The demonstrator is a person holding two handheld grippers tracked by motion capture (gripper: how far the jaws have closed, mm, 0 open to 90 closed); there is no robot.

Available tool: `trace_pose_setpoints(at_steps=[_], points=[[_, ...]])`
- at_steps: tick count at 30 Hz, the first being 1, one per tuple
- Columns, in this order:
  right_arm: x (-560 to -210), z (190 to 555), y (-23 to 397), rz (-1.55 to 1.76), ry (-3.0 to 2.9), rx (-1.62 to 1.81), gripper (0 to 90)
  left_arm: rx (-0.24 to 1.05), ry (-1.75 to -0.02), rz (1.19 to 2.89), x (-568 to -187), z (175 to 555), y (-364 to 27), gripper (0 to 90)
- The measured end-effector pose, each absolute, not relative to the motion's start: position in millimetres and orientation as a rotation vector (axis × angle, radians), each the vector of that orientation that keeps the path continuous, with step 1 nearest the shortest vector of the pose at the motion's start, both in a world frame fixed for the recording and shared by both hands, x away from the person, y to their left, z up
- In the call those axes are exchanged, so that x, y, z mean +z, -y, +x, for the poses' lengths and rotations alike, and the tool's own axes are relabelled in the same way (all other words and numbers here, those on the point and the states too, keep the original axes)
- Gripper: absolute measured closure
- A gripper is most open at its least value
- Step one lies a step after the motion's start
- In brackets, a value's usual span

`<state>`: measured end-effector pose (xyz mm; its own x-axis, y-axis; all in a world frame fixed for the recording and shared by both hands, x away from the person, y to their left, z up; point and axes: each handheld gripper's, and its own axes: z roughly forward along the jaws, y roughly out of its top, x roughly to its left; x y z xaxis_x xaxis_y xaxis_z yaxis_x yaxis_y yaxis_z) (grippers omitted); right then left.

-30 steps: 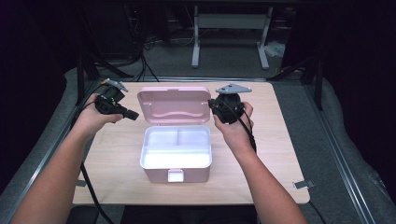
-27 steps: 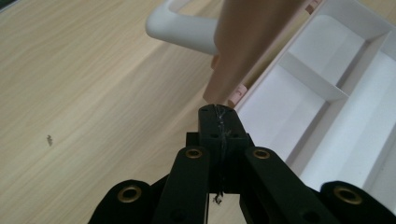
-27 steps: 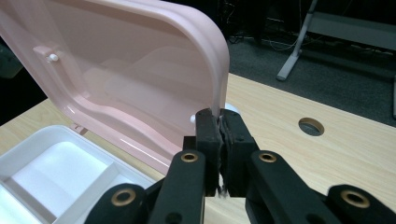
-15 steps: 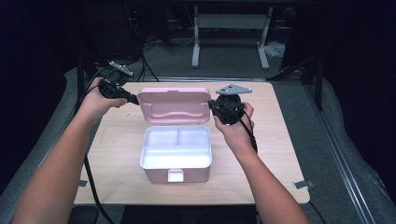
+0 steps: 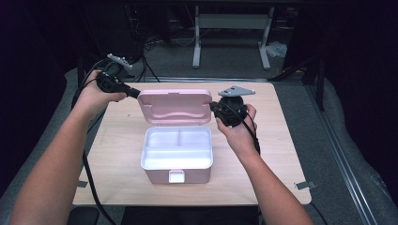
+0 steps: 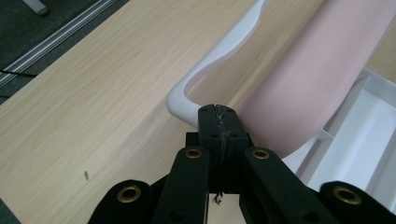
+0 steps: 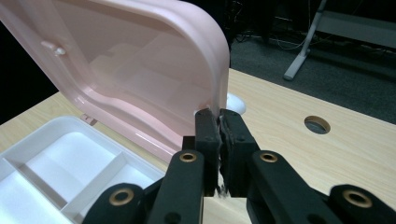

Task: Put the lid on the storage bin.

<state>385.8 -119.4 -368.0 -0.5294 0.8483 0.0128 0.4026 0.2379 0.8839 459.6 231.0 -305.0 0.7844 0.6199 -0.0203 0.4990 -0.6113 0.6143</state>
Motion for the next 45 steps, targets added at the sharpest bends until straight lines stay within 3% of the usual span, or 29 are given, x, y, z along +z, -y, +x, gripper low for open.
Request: trace_pose_setpoints(at_steps=[11,18,28,45], points=[[-375,380,124,1.133,-2.058,1.233,86.3,0.267,-0.813,2.369,-303,456,-230,90.0],[-370,384,126,1.145,-2.039,1.263,78.6,0.272,-0.820,2.366,-298,462,-228,90.0],[-366,390,120,1.141,-2.030,1.271,83.1,0.269,-0.799,2.342,-295,464,-225,90.0],[-367,378,123,1.093,-2.062,1.275,82.1,0.252,-0.737,2.375,-299,454,-215,90.0]])
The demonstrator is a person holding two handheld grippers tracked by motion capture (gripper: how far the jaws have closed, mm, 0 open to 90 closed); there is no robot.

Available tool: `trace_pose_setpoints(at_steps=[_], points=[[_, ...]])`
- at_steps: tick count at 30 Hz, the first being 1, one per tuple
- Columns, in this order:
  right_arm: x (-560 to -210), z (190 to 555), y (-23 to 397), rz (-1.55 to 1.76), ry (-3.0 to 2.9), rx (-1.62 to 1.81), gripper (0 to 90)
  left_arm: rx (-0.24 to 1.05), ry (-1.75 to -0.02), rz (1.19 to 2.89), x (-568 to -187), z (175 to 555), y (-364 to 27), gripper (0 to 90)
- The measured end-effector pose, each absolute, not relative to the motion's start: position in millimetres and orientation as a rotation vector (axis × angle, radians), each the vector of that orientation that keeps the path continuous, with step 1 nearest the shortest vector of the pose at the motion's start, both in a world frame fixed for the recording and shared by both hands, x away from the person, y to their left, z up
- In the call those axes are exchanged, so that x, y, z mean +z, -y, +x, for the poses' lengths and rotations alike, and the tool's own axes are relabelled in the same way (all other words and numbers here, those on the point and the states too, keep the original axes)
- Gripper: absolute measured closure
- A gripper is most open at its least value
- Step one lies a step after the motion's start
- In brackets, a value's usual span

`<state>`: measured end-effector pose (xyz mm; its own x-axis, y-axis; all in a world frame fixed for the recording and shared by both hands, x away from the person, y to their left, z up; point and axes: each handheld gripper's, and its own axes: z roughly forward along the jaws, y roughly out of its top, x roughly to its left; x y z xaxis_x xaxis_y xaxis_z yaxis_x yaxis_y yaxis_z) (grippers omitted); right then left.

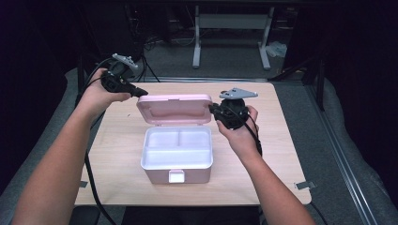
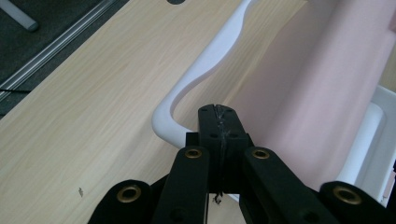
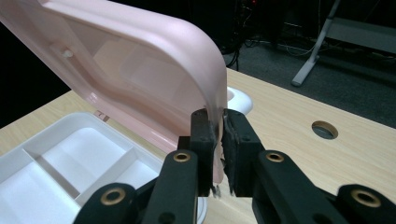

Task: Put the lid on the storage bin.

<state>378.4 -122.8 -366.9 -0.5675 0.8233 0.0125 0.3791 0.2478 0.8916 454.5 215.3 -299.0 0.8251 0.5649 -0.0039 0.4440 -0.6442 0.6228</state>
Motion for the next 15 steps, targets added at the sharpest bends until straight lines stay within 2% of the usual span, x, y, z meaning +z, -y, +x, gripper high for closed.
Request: trace_pose_setpoints(at_steps=[15], points=[[-370,368,125,1.070,-2.082,1.277,80.0,0.237,-0.700,2.384,-304,442,-216,90.0]])
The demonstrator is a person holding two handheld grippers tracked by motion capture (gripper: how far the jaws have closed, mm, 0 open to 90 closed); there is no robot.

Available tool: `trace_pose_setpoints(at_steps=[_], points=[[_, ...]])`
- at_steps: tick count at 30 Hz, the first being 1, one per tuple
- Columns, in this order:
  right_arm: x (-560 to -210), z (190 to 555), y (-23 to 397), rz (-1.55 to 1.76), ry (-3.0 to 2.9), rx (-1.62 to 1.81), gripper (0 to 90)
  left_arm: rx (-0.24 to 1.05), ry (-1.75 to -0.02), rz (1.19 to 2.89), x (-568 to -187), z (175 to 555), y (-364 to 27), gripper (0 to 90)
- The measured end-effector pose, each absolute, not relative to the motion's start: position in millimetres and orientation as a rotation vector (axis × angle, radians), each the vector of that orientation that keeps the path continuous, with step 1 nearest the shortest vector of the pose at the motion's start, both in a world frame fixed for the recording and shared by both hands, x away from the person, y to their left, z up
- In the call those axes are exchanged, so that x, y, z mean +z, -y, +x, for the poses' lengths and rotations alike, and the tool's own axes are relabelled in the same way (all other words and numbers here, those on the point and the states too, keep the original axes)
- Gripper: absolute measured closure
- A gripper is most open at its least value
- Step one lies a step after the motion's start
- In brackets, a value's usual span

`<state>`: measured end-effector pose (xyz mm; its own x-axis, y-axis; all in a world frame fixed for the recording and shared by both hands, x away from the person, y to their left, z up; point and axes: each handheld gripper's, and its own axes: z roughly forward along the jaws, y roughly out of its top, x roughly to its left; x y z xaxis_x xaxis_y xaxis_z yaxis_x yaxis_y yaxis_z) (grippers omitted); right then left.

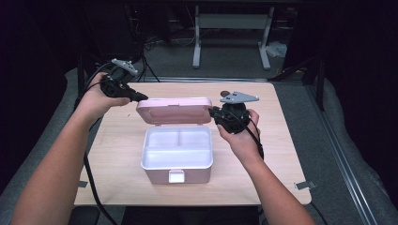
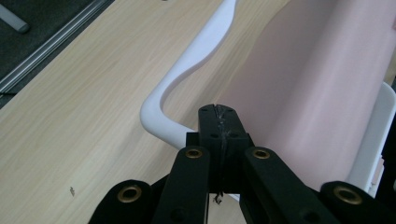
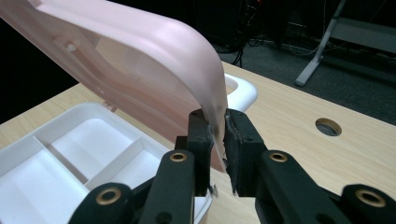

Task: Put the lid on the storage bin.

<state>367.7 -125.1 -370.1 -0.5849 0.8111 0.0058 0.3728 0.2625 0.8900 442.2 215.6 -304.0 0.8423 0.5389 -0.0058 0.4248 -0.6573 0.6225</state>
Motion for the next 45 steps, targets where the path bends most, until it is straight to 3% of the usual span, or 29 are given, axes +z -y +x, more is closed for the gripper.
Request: trace_pose_setpoints(at_steps=[45], points=[[-420,311,138,0.966,-2.128,1.333,77.0,0.202,-0.559,2.398,-345,386,-219,90.0]])
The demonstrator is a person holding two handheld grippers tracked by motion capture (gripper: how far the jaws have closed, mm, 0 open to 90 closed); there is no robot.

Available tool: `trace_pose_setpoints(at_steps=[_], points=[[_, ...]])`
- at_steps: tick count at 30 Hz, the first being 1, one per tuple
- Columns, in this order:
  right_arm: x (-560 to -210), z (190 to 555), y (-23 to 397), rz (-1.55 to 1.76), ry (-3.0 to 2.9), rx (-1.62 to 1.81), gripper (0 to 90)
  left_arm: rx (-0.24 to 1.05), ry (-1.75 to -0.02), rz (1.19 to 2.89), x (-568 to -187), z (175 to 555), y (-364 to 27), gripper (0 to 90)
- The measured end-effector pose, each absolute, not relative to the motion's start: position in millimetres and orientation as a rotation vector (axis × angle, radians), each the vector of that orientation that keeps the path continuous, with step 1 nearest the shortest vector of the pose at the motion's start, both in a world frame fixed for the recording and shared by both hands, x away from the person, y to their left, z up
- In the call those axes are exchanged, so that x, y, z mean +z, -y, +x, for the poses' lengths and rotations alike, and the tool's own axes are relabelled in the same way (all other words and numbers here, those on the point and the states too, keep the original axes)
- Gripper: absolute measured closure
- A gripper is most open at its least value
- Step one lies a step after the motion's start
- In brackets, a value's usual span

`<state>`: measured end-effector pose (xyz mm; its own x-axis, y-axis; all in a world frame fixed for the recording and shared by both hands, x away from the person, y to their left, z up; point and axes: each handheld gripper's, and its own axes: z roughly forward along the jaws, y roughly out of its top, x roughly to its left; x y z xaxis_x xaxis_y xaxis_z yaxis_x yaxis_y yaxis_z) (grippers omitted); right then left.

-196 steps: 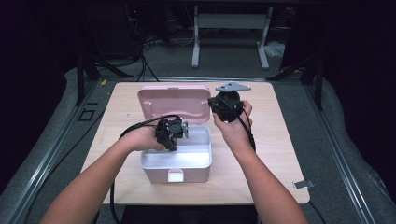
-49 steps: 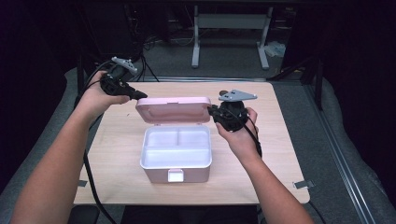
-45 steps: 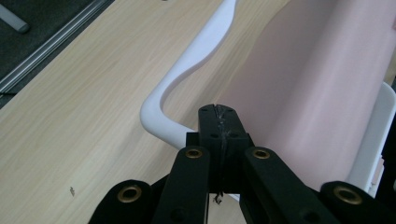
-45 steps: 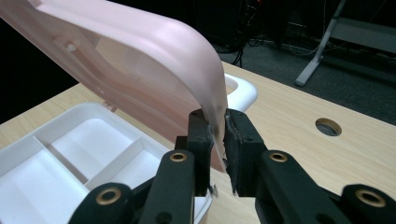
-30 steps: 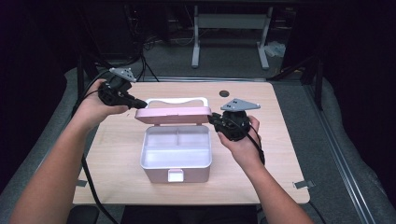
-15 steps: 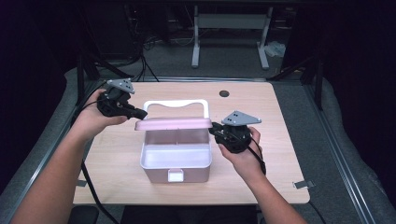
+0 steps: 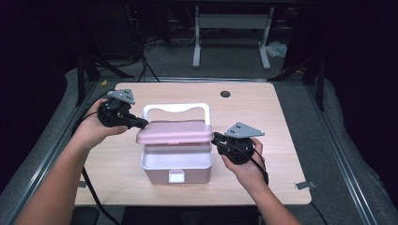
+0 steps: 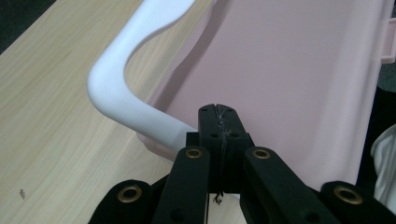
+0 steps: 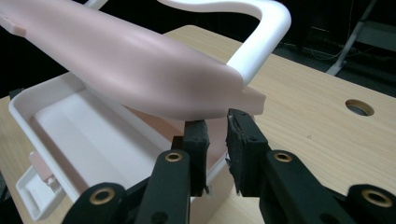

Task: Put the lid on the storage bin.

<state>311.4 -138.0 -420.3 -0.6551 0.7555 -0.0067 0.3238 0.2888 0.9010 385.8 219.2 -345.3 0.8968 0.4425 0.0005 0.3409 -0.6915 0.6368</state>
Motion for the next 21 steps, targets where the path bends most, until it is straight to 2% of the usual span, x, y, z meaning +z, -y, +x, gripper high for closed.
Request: trace_pose_setpoints(at_steps=[21], points=[[-443,294,146,0.986,-2.151,1.304,77.2,0.170,-0.572,2.402,-365,375,-223,90.0]])
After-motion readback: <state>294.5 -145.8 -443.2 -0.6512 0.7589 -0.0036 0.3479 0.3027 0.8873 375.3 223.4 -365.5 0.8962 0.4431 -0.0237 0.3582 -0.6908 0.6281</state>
